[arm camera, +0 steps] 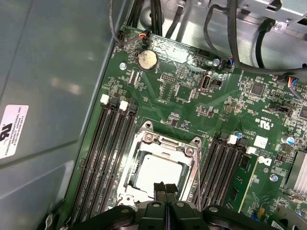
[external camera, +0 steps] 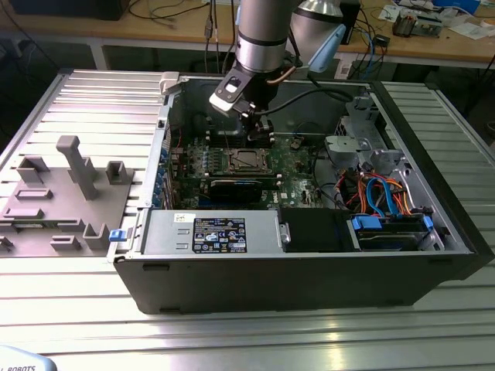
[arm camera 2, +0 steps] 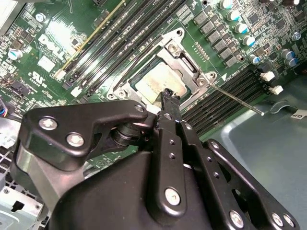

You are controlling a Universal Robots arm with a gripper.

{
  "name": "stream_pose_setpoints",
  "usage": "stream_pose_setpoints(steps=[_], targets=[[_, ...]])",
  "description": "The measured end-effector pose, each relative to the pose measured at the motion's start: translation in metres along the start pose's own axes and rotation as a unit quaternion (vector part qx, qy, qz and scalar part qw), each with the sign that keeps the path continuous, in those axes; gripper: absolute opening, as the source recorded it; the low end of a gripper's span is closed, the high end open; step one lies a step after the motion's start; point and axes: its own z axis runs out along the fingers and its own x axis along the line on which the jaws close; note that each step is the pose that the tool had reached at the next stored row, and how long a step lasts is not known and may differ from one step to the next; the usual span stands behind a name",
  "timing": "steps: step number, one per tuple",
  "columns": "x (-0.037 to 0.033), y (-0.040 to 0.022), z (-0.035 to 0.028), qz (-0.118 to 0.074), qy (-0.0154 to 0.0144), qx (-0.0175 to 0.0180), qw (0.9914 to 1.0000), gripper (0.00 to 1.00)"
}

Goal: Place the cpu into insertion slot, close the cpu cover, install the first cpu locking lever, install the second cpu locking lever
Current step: 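Install the first cpu locking lever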

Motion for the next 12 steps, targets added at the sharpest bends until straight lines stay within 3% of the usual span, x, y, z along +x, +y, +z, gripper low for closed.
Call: stream_pose_setpoints(steps=[12], targets=[[0.0, 0.0, 0.0, -0.024, -0.0004, 0.0002, 0.9997, 0.11]])
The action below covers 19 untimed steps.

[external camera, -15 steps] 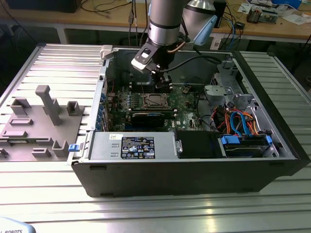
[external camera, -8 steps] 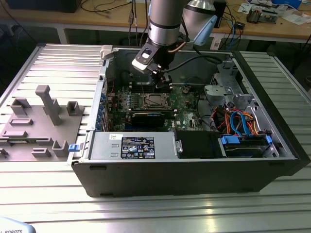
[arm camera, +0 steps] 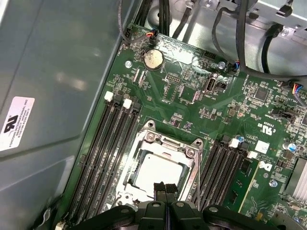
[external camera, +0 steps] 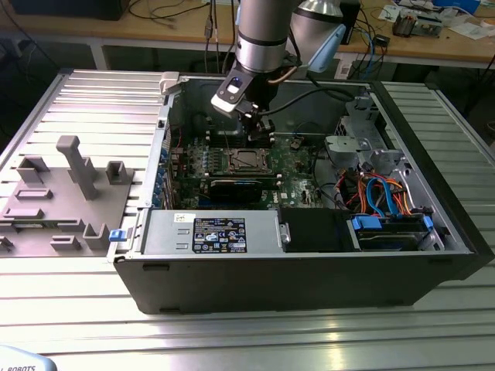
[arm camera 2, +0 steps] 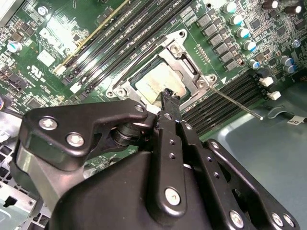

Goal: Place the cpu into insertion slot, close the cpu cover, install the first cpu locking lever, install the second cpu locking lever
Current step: 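Install the first cpu locking lever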

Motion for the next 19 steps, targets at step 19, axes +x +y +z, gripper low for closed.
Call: stream_pose_setpoints(steps=[19], targets=[[0.0, 0.0, 0.0, -0.029, -0.0004, 0.0003, 0.99959, 0.11]])
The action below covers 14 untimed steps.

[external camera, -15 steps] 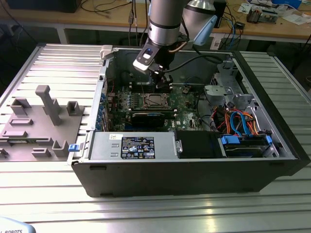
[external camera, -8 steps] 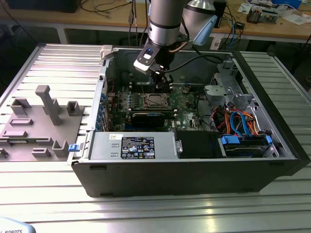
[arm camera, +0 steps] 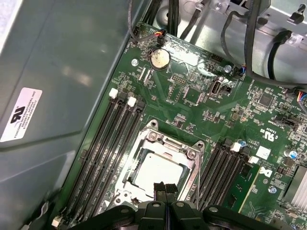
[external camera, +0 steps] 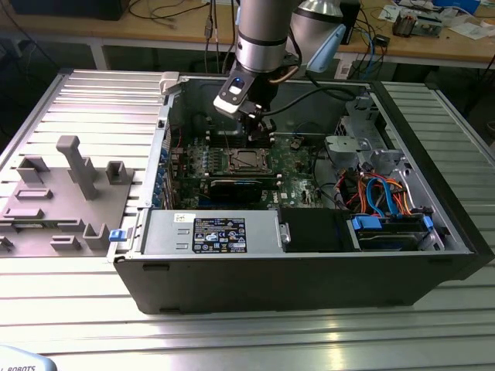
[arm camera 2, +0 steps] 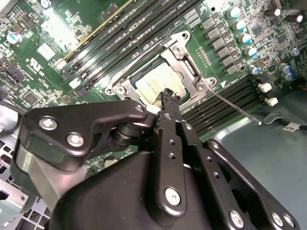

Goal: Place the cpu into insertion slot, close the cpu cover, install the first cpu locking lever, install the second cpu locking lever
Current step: 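Install the first cpu locking lever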

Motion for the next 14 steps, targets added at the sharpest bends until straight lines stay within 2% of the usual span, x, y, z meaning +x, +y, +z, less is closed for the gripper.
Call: stream_pose_setpoints(steps=[14], targets=[[0.0, 0.0, 0.0, -0.02, -0.0003, 0.0002, 0.9998, 0.11]])
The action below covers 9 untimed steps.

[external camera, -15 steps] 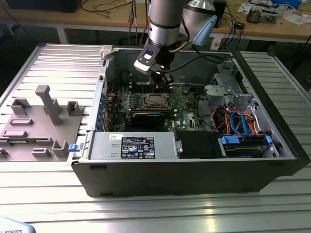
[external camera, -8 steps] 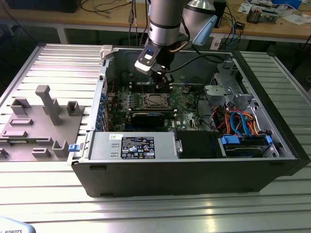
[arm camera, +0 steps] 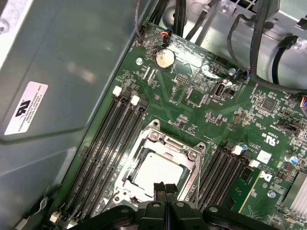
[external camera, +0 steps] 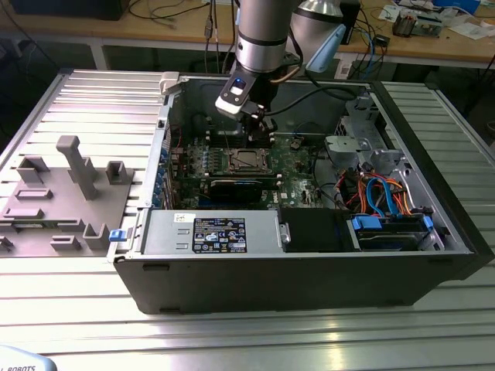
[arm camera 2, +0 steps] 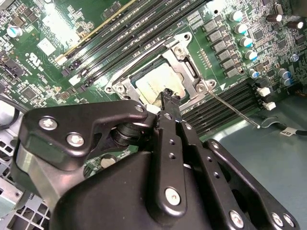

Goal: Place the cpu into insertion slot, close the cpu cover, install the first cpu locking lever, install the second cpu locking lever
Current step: 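Install the first cpu locking lever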

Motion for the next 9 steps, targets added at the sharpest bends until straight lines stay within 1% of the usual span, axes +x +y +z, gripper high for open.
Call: stream_pose_setpoints(steps=[9], targets=[[0.0, 0.0, 0.0, -0.009, -0.0001, 0.0001, 0.99996, 0.11]])
